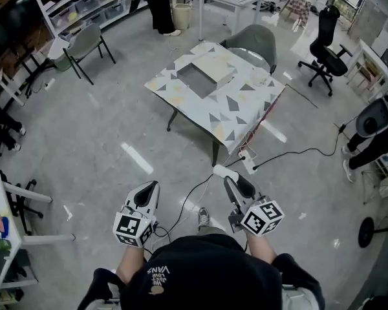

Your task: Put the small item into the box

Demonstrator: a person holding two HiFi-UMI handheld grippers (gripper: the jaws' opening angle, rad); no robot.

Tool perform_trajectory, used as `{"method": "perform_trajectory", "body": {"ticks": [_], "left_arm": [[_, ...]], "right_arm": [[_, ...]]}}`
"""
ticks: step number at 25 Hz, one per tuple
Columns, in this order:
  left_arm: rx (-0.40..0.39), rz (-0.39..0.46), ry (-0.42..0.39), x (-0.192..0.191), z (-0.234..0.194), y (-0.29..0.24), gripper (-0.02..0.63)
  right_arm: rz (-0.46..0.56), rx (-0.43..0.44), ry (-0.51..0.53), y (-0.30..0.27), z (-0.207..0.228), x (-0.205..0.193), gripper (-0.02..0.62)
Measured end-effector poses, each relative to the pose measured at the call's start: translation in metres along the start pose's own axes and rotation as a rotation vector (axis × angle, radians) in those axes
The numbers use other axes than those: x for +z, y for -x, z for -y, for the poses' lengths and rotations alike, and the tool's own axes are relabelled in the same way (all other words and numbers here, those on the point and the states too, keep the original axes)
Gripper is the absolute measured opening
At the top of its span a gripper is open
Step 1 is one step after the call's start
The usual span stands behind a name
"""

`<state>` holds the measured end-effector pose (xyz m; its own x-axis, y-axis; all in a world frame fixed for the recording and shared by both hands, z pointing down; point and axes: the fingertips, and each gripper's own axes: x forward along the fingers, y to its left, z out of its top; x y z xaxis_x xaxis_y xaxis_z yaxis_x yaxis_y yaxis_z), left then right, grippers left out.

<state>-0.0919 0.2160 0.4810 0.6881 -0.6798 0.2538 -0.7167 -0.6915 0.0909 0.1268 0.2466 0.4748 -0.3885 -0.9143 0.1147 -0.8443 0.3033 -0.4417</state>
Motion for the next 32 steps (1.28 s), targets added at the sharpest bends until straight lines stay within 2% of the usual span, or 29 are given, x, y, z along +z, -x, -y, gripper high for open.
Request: {"method": "perform_trajectory", "body": {"ticks": [5, 10, 17, 21, 32], "left_arm": [[0.042, 0.011, 0.008, 0.014, -0.016, -0.054, 0.006], [0.072, 0.019, 0.028, 0.024, -0.033, -0.086, 0.006], [0.073, 0.012, 0.046, 0.031, -0.075, -0.123, 0.006], [0.018, 0.006, 0.044, 0.038, -0.112, -0.159, 0.006], [-0.254, -0.021, -0.049, 0.080, -0.219, -0.237, 0.006]], "right_arm": [[-0.026, 0.045, 0.010, -0.046, 0.040, 0.022, 0.124], [-0.041, 0.084, 0.021, -0.087, 0.062, 0.038, 0.124], [-0.042, 0.060, 0.008, -0.137, 0.082, 0.048, 0.124], [-0.019, 0.005, 0.007, -0.175, 0.091, 0.056, 0.124], [0.085, -0.213, -0.015, -0.287, 0.090, 0.073, 0.124]]}}
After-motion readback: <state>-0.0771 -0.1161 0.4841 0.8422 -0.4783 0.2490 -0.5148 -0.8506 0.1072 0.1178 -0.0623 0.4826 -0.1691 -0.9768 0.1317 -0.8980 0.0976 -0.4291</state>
